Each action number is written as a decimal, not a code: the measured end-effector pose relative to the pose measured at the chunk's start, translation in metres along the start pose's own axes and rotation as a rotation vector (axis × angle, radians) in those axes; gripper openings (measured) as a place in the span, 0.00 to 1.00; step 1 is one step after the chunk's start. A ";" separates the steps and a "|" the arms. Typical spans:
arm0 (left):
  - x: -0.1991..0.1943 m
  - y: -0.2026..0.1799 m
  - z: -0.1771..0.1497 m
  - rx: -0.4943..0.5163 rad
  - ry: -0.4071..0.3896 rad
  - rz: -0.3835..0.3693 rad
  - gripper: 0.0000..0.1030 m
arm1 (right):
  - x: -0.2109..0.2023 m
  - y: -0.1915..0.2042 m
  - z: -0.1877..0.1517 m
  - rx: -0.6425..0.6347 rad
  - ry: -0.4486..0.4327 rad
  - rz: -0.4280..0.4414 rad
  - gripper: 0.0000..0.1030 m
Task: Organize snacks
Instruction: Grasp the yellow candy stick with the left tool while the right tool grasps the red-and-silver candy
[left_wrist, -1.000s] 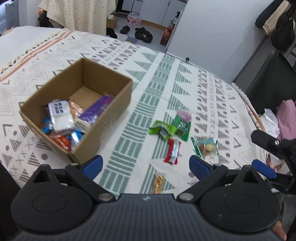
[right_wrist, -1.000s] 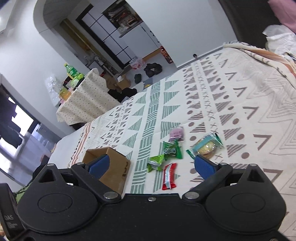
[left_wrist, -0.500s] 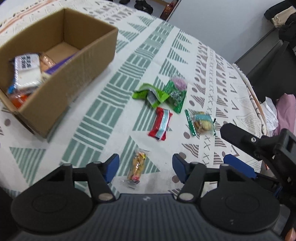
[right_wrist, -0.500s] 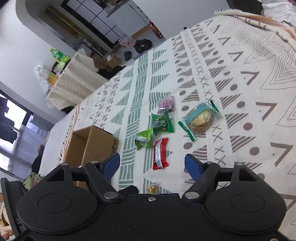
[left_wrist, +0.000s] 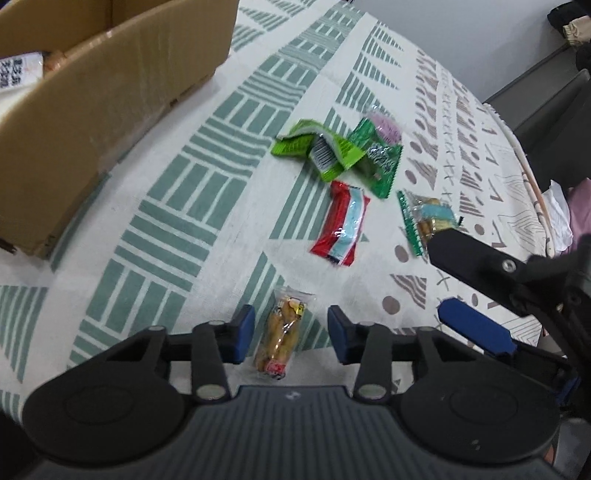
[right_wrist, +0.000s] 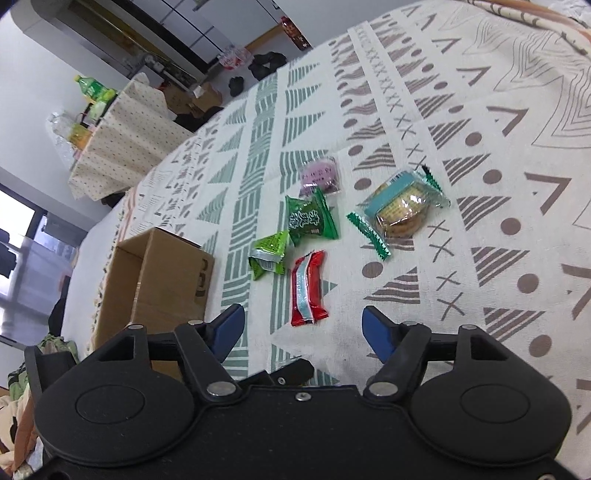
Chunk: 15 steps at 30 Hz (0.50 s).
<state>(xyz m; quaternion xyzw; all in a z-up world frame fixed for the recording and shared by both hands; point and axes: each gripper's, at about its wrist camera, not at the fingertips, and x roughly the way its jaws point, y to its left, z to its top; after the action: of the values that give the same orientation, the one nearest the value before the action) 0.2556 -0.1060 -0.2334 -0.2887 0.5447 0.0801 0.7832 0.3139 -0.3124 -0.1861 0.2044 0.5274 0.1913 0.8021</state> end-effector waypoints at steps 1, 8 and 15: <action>0.000 0.001 0.001 0.003 -0.007 -0.003 0.34 | 0.004 0.002 0.000 -0.005 0.006 -0.005 0.63; -0.004 0.006 0.016 0.030 -0.042 -0.003 0.17 | 0.025 0.010 0.003 -0.035 0.032 -0.041 0.57; -0.008 0.019 0.036 0.011 -0.062 -0.017 0.17 | 0.045 0.020 0.008 -0.059 0.043 -0.076 0.46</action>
<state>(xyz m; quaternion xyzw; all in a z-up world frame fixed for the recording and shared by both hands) 0.2730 -0.0699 -0.2248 -0.2862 0.5183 0.0793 0.8019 0.3364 -0.2730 -0.2073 0.1565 0.5462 0.1805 0.8028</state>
